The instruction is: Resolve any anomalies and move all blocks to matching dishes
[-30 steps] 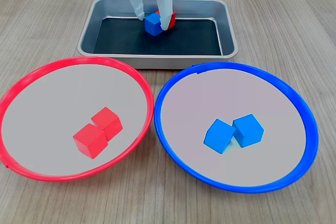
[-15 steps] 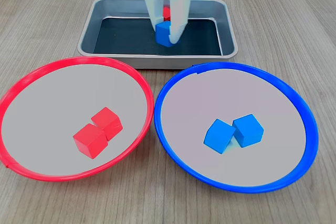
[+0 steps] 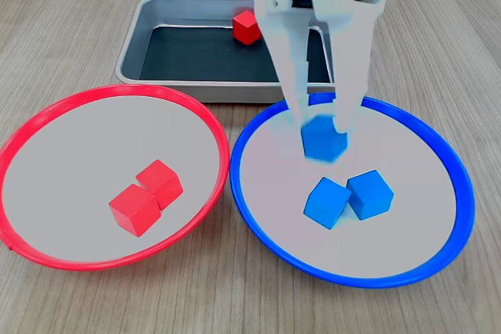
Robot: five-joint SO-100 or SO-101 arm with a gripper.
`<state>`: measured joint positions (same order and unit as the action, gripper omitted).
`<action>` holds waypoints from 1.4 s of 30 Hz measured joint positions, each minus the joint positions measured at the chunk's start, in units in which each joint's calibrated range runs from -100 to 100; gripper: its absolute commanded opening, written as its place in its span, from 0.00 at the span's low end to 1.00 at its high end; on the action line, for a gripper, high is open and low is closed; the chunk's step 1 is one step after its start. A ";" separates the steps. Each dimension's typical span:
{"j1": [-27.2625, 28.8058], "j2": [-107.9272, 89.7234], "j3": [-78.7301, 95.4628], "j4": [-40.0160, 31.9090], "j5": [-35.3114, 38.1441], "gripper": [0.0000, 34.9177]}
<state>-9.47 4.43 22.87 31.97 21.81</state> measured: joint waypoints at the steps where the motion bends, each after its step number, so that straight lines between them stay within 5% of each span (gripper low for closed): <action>1: 0.00 0.00 0.45 0.00 0.20 0.53; 8: 1.33 -3.67 1.00 5.71 0.63 0.46; 12: 4.07 -9.12 -0.64 20.07 3.08 0.44; 14: 8.67 -14.32 -0.73 36.05 8.11 0.42; 18: 12.48 -19.52 5.35 44.05 13.19 0.43; 24: 17.35 -26.94 22.69 42.17 17.44 0.48; 37: 14.87 -32.31 38.20 31.89 17.29 0.47; 41: 13.89 -32.23 40.11 29.85 16.65 0.07; 42: 13.01 -32.23 40.83 29.04 16.65 0.04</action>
<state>3.54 -27.79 63.70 61.01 38.46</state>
